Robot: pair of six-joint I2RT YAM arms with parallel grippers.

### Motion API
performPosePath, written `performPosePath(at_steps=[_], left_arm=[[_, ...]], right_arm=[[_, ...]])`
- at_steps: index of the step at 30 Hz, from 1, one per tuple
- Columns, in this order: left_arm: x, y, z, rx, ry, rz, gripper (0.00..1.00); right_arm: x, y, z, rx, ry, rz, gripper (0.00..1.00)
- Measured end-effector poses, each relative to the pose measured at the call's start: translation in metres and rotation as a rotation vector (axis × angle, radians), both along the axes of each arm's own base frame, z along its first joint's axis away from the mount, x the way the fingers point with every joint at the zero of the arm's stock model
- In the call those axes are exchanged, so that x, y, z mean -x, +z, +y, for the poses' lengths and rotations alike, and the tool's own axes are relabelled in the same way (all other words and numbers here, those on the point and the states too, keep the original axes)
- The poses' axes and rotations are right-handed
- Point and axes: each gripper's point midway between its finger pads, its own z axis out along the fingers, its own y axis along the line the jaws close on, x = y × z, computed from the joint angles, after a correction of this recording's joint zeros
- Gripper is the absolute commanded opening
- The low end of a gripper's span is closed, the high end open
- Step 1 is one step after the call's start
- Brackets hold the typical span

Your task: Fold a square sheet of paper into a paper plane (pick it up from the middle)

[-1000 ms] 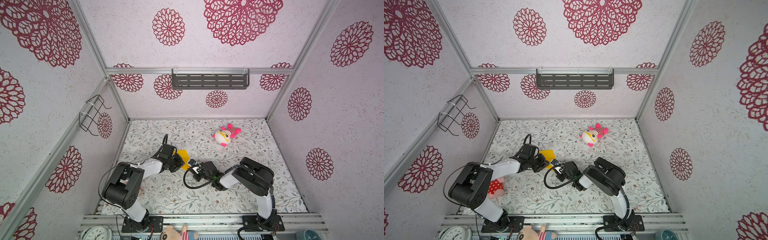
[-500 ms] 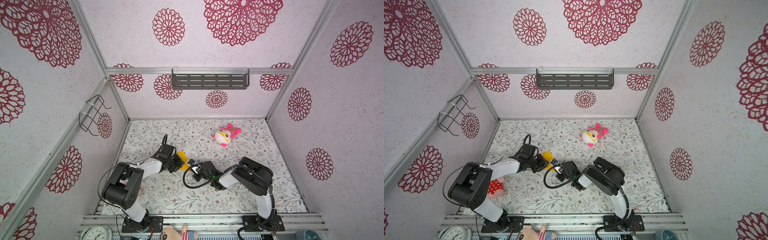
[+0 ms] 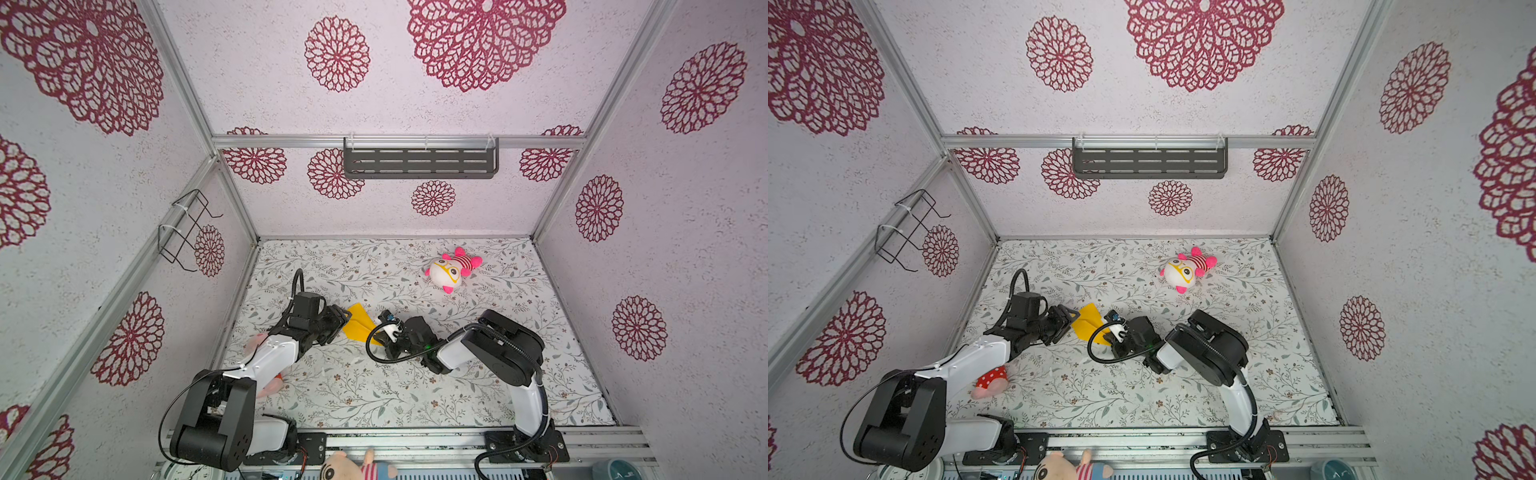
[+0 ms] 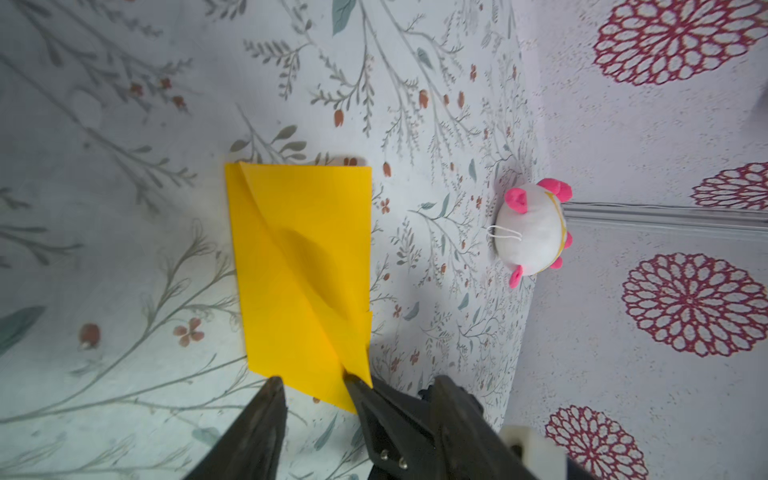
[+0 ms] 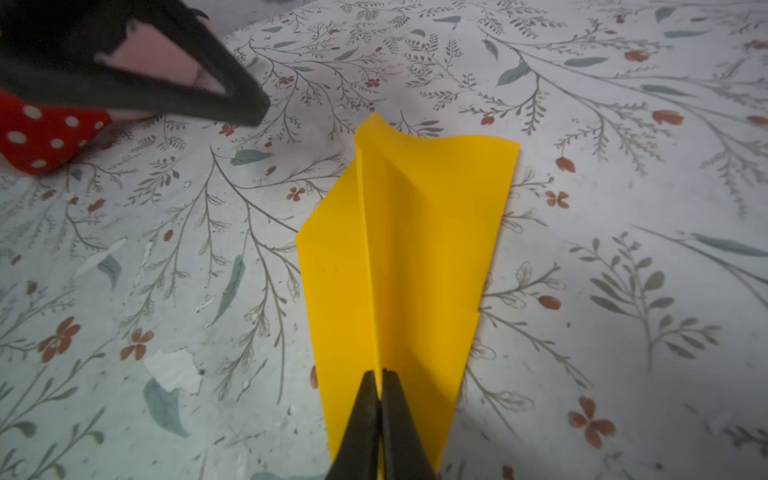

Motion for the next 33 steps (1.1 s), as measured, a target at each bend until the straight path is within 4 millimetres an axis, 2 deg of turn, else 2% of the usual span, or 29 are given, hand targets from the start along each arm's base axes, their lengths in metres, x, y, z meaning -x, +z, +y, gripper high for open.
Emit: performPosePath(at_steps=[3,7,12,16,24,33], left_arm=[[0.01,-0.013,-0.006,0.003,-0.026,0.009,0.47],[0.008,-0.016,-0.017,0.01,-0.061,-0.017,0.39],[0.001,-0.017,-0.026,0.009,-0.092,-0.058,0.37],[0.001,-0.03,-0.028,-0.002,-0.108,-0.041,0.35],[0.003,-0.049,-0.035,-0.009,-0.132,0.004,0.38],[-0.004,-0.046,-0.039,0.001,-0.139,-0.006,0.47]], right_arm=[[0.0,0.0,0.001,-0.047,0.001,0.073,0.08],[0.0,0.0,0.002,-0.096,-0.005,0.151,0.09],[0.001,0.003,0.002,-0.138,-0.008,0.218,0.09],[0.0,0.004,0.002,-0.158,-0.018,0.252,0.09],[-0.004,0.006,0.002,-0.177,-0.034,0.29,0.1],[-0.004,0.005,0.004,-0.172,-0.031,0.299,0.13]])
